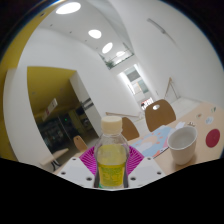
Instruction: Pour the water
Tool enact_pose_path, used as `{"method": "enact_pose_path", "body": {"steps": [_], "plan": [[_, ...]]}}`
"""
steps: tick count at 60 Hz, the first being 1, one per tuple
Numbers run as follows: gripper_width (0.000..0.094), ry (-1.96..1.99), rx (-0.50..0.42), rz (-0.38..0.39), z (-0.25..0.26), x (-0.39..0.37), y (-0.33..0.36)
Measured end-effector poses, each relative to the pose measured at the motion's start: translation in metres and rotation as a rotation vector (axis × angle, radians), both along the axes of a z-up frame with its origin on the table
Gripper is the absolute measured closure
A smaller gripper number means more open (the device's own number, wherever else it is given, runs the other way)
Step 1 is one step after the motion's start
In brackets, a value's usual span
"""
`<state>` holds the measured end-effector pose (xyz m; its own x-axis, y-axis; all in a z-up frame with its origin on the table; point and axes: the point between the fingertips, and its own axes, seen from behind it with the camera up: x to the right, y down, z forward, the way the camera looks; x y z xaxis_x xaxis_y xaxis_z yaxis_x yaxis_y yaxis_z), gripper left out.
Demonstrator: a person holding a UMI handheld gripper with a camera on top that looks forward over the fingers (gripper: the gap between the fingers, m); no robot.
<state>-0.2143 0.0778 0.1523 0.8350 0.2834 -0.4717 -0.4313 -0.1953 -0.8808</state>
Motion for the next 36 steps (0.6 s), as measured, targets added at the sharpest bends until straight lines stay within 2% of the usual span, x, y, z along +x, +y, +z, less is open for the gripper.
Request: {"method": "enact_pose_path", "body": {"steps": [7,9,18,27,34,35,36], "plan": [[0.0602,0.443,-0.079,0.015,0.023,0.037,0.021],[0.0602,0.561,-0.118,-0.008,0.036,0.038,0.012],[0.0600,0.995,-0.301,-0.020,0.015,0.072,0.028],[0.0593,1.270,-0.451,0.053,0.008,0.069,0.009],[0.0592,1.239,-0.467,0.114,0.012,0.060,0.001],[0.0591,1.233,-0.473,0.131,0.023,0.057,-0.018],[0.0592,1.226,-0.482,0.131,0.022,0.053,0.000]]}}
